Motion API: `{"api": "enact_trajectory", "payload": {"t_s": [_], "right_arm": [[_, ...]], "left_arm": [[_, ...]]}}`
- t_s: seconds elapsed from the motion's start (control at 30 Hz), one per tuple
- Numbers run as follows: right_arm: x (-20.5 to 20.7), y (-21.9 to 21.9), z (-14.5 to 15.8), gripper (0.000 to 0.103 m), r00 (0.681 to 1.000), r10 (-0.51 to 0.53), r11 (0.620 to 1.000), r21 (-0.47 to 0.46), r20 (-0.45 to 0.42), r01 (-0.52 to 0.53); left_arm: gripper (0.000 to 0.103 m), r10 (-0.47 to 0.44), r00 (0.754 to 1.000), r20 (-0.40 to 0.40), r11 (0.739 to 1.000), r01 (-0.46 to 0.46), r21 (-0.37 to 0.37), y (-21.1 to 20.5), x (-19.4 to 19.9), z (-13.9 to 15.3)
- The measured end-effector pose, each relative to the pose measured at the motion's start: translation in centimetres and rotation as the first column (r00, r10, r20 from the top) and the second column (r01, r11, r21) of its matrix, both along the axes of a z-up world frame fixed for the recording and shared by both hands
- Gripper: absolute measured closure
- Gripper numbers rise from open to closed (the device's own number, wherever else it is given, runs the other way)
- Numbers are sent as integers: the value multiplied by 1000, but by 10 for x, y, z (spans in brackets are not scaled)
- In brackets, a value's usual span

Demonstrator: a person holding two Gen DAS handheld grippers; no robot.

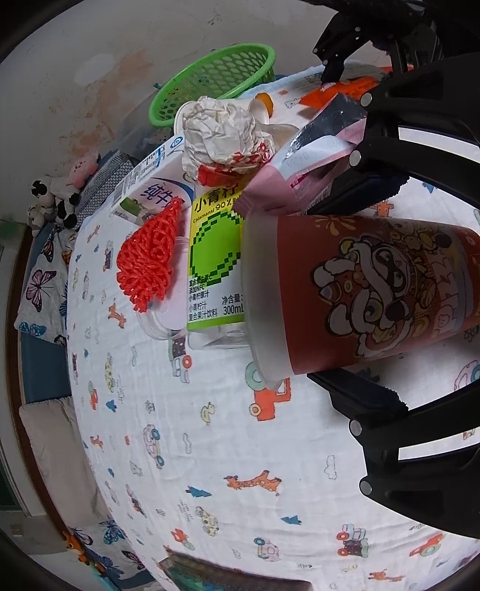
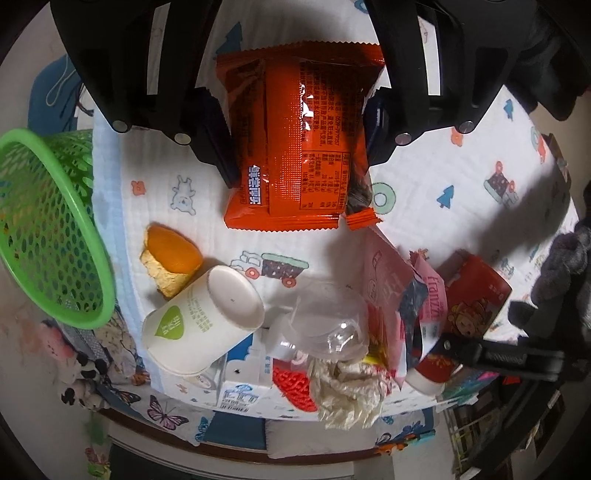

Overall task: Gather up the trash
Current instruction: 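Carry the orange packet and red cup to the green basket and release both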

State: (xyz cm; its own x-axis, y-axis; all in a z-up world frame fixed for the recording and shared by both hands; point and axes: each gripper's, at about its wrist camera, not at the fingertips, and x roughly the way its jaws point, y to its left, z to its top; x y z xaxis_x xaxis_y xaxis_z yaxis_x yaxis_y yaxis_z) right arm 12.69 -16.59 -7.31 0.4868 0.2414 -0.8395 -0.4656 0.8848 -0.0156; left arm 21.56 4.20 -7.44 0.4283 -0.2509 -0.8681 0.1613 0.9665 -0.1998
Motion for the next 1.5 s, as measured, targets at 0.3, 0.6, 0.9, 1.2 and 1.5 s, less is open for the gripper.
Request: {"api": "enact_trajectory", "payload": {"t_s": [0.3,0.6,0.9,1.2,1.5], "right_arm": [[-4,-20,37,44,996,-57,996,78,70,51],[15,-71,82,44,964,-205,971,155,170,179],[56,-151,91,44,893,-398,915,164,208,370],[97,-211,60,41,851,-501,865,131,158,485],[112,-242,43,23,832,-536,844,131,143,521]], "left_arm": [[31,12,999,40,999,-10,-49,12,-19,17],[31,-5,990,144,1000,9,-29,27,-52,69],[31,-62,960,271,998,64,0,13,-59,146],[31,-157,925,345,986,165,5,-56,-24,191],[31,-264,905,334,958,286,-15,-166,24,190]]}}
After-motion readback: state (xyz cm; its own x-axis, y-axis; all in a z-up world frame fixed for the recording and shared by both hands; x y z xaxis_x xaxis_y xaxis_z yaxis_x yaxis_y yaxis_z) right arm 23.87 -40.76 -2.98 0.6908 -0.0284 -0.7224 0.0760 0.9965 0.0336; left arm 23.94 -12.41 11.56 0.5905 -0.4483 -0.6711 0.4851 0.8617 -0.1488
